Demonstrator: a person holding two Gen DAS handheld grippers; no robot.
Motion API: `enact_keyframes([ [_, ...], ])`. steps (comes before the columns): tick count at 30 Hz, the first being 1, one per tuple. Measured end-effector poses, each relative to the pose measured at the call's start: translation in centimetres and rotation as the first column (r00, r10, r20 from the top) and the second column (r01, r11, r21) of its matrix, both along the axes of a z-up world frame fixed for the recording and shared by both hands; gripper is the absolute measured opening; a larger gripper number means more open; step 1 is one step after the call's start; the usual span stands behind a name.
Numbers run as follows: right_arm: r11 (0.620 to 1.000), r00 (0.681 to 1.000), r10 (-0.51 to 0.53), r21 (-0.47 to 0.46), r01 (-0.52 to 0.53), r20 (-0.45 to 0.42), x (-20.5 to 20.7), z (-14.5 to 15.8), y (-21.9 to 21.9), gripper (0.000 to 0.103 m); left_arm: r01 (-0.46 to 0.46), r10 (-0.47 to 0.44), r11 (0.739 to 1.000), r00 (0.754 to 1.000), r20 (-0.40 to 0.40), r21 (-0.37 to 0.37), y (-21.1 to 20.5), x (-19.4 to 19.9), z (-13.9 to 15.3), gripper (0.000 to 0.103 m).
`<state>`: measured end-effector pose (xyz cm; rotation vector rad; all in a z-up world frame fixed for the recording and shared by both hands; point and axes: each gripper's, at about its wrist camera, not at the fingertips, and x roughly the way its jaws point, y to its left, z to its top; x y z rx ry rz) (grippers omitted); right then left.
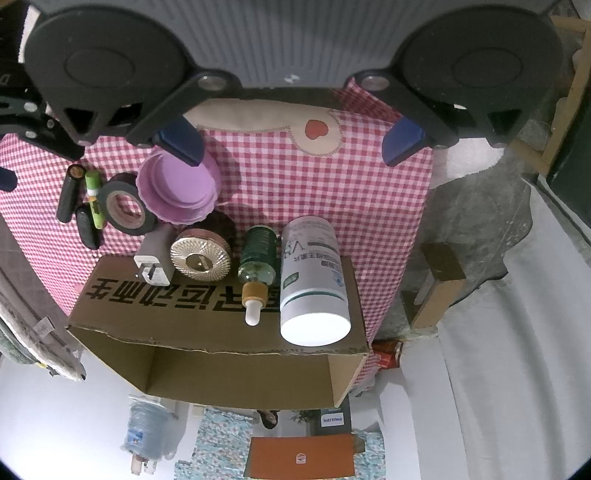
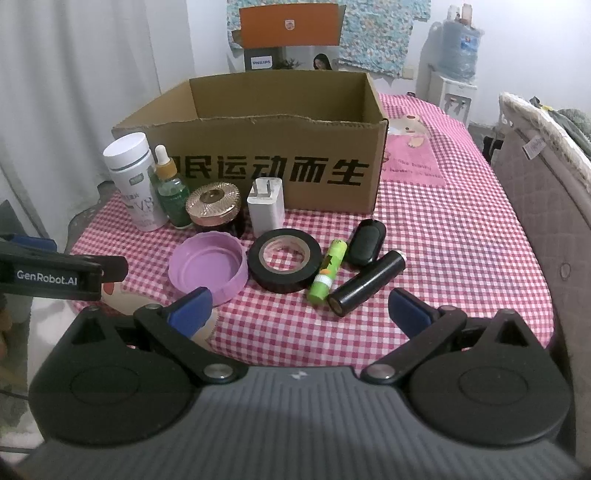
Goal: Organize rigid objects
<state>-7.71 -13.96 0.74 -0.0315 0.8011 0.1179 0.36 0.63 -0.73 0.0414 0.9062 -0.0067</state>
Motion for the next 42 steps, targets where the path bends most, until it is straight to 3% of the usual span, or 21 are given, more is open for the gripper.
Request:
enact_keyframes([
  [42,1.000,1.000,0.006,0.011,-0.006,0.014,0.51,0.36,0.35,0.102,-0.006,0.006,1.000,1.000,0.005,0.012,0.38,0.35,0.39,0.103],
])
